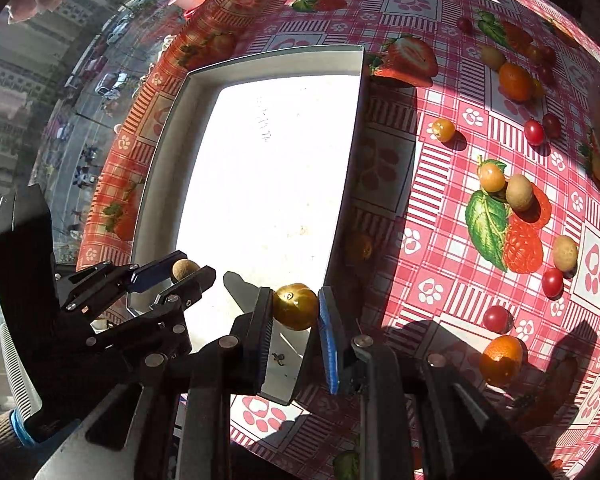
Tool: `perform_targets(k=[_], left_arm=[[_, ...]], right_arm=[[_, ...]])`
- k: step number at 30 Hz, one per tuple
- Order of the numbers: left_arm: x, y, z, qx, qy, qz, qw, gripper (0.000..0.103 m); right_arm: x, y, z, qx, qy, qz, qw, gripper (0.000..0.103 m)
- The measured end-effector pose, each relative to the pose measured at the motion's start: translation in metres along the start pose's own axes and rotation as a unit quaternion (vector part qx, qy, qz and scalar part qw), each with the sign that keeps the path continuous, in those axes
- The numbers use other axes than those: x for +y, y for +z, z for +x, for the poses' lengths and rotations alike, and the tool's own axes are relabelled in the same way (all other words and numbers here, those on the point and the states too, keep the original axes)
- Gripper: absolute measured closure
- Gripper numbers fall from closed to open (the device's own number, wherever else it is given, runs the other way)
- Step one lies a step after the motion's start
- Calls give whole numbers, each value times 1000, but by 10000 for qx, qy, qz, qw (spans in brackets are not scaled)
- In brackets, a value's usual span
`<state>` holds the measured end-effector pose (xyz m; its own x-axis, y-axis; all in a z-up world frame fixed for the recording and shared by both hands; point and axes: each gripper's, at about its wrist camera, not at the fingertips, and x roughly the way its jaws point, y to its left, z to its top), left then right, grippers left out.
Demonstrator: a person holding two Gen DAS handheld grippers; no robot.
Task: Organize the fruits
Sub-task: 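Carry both fruits over the white tray and open both tools to drop them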
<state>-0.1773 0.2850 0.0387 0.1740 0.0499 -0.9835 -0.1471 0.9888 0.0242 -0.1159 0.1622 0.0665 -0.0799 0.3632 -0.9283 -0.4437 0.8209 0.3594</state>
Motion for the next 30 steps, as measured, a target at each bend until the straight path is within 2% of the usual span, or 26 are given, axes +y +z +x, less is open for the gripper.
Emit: perform_targets(k=[6, 12, 13, 14, 15, 17, 20, 21, 22, 23, 24, 27, 30], left_arm=[[19, -14, 19, 214, 152, -56, 9996, 74], [20, -19, 20, 65, 241, 120, 9996, 72], [20, -19, 20, 55, 292, 143, 9995, 69], [19, -17, 21, 32, 421, 150, 9990, 54], [20, -17, 22, 18, 527, 136, 9985, 35], [25, -17, 22, -17, 454, 116, 9989, 32], [21, -20, 24, 39, 507, 299, 9983, 32], [19, -19, 26, 50, 533, 336, 9980, 32], [18, -20, 25, 40, 536, 336, 9980, 32], [17, -20, 25, 57, 539, 320, 9980, 29], [16, -18, 26, 62, 558, 305, 9980, 20], [14, -15, 19, 20, 587, 370, 9976, 19], [8, -15, 10, -57, 588, 462, 9972, 19]], right_arm=[[26, 2, 39, 410, -154, -231, 9988, 79], [32, 2, 63, 658, -347, -305, 9968, 77], [32, 1, 65, 686, -372, -302, 9965, 77], [32, 1, 67, 711, -393, -299, 9962, 77], [31, 1, 69, 740, -403, -296, 9960, 77], [37, 1, 74, 722, -402, -302, 9961, 76], [38, 2, 75, 727, -304, -287, 9965, 61], [38, 3, 75, 707, -317, -276, 9966, 47], [38, 4, 73, 672, -327, -259, 9969, 37], [38, 6, 69, 632, -241, -225, 9975, 36], [39, 8, 66, 606, -199, -182, 9978, 31], [41, 13, 55, 467, -69, -114, 9988, 22], [40, 16, 41, 293, -163, -105, 9994, 22]])
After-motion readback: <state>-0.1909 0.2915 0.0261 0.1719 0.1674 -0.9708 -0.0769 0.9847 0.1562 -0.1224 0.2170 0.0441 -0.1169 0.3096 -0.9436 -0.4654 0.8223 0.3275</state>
